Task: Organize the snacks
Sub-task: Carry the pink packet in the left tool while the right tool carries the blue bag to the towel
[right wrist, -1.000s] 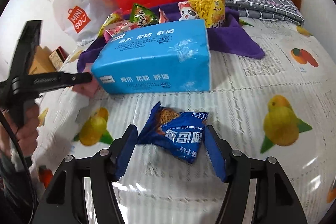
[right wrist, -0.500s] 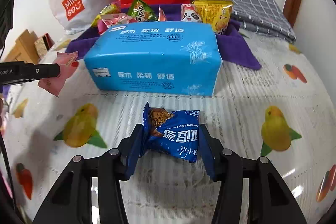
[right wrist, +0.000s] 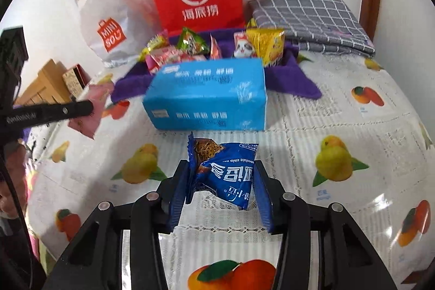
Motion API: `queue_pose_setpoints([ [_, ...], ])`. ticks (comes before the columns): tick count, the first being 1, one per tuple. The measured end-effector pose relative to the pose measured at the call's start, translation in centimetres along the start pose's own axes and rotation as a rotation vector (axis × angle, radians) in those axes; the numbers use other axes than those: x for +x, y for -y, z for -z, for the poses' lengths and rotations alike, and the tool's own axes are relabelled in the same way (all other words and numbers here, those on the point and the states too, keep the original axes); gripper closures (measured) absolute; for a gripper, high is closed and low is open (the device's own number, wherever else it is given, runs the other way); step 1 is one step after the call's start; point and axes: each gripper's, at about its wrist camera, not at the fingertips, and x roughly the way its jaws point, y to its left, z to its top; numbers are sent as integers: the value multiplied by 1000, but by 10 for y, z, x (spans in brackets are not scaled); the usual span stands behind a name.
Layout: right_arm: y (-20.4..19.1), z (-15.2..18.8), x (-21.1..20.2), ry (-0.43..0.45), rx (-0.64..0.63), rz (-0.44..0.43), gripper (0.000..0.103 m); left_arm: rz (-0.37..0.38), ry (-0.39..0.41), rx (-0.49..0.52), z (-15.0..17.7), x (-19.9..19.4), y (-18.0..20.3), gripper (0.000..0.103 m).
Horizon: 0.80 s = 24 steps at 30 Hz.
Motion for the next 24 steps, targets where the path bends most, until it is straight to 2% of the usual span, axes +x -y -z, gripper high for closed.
queue_pose_setpoints([
  [12, 0, -34, -49, 98, -6, 32, 58, 28, 51, 33, -12, -26, 30, 75],
  [24, 3, -58, -62, 136, 16, 22, 58, 39, 86, 58, -28, -34, 47, 75],
])
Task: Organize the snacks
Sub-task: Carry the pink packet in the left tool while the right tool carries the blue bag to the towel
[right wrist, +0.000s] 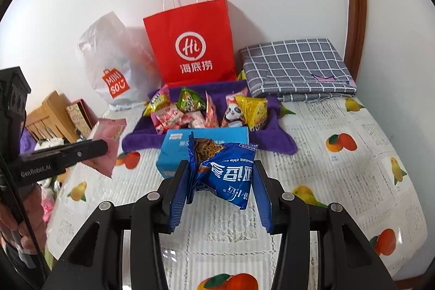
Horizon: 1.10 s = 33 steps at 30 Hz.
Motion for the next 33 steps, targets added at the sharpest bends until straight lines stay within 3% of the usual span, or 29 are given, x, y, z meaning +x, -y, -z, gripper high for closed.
queue_pose_setpoints([
  [33, -3, -75, 58, 21, -65, -45, 59, -21, 17, 18, -69, 33, -8, 75],
])
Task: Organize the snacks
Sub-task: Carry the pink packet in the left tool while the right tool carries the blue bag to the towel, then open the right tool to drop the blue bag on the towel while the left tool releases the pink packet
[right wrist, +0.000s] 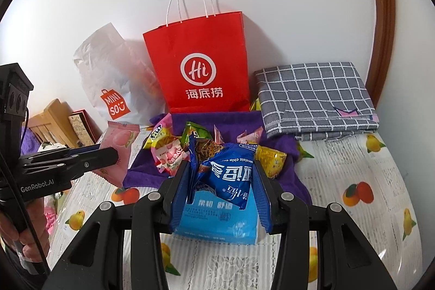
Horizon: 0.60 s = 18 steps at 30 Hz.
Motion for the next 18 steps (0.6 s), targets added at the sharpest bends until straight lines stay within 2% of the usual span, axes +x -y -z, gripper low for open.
queue_pose_setpoints([
  [18, -5, -46, 39, 5, -49, -31, 59, -23, 1, -6, -33, 30, -16, 75],
])
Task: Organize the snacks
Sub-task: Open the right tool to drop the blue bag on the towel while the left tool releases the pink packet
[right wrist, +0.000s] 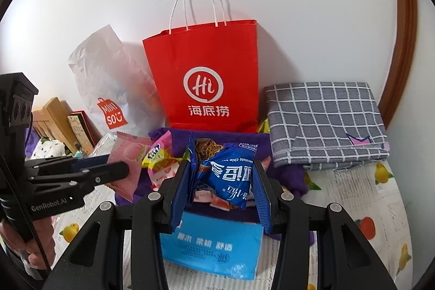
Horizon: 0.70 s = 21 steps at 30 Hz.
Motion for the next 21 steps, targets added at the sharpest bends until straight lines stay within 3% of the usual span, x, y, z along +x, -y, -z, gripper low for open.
queue_pose_setpoints([
  [21, 5, -33, 51, -16, -32, -8, 59, -14, -3, -20, -39, 38, -25, 75],
])
